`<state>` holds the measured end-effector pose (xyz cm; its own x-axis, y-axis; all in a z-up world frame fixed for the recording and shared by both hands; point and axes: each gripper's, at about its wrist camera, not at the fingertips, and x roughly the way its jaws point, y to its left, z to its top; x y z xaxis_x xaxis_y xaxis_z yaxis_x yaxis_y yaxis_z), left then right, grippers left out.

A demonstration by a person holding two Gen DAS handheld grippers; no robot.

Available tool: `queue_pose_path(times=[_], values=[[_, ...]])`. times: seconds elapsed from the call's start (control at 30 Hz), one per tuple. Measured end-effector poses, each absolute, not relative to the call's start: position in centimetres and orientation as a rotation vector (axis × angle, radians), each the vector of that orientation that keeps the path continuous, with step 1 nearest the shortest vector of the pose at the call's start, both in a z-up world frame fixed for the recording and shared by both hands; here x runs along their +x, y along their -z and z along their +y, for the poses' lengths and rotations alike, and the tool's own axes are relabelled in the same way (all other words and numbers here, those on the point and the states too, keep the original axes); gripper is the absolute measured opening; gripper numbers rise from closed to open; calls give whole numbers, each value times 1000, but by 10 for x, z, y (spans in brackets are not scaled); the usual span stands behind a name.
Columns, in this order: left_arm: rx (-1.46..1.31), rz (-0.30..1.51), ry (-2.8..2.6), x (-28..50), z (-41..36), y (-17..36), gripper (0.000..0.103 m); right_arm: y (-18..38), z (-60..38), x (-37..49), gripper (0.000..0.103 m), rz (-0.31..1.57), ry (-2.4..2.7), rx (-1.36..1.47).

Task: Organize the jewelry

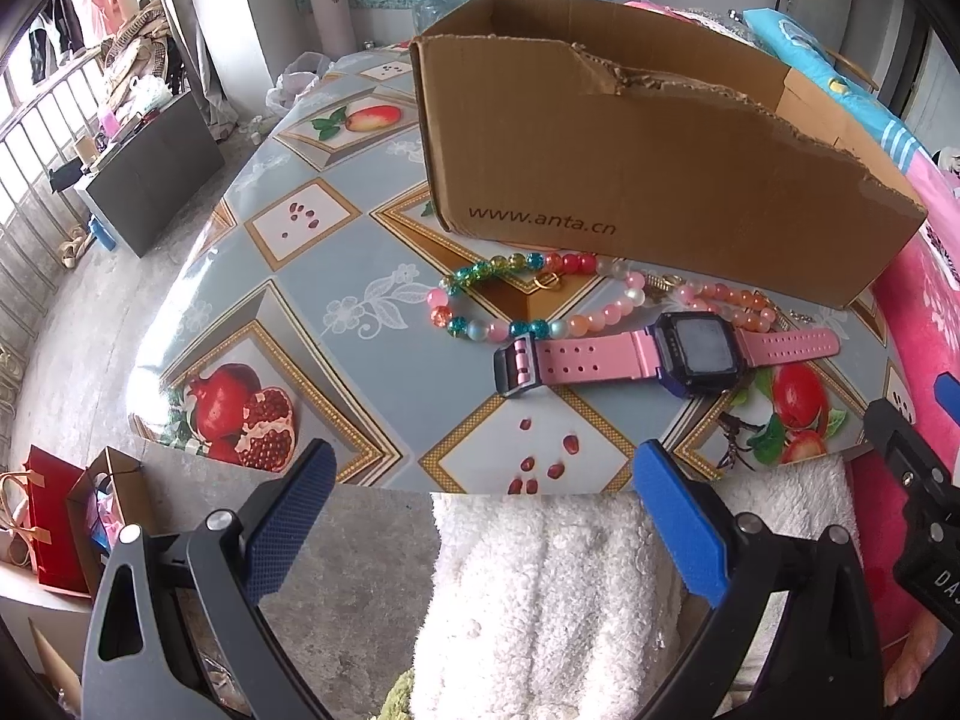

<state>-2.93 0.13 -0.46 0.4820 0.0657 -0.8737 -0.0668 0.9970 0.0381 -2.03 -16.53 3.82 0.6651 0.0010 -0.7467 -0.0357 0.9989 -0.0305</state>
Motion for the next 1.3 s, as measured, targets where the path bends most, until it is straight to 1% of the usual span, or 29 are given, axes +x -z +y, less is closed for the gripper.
queue_pose_path(times=[0.13,0.43,0.67,0.83,1.1,1.2,1.3], values=[[3,1059,-69,-35,3,8,97,-36,-172,-23,96,813,-19,-26],[32,978,-4,-37,0,-4,97,-31,-169,-33,96,750,-100,-4],[-53,885,112,-44,-2,-14,97,-25,-176,-34,96,744,-146,17],[-116,871,139,-43,0,-22,97,-28,-180,-32,96,727,-170,14],[-202,900,159,-30,7,-23,97,-31,-176,-19,96,738,-213,10],[-176,894,148,-26,8,-23,97,-33,-169,-12,91,747,-241,-1],[-113,884,149,-23,8,-23,97,-31,-165,-3,83,775,-275,4]])
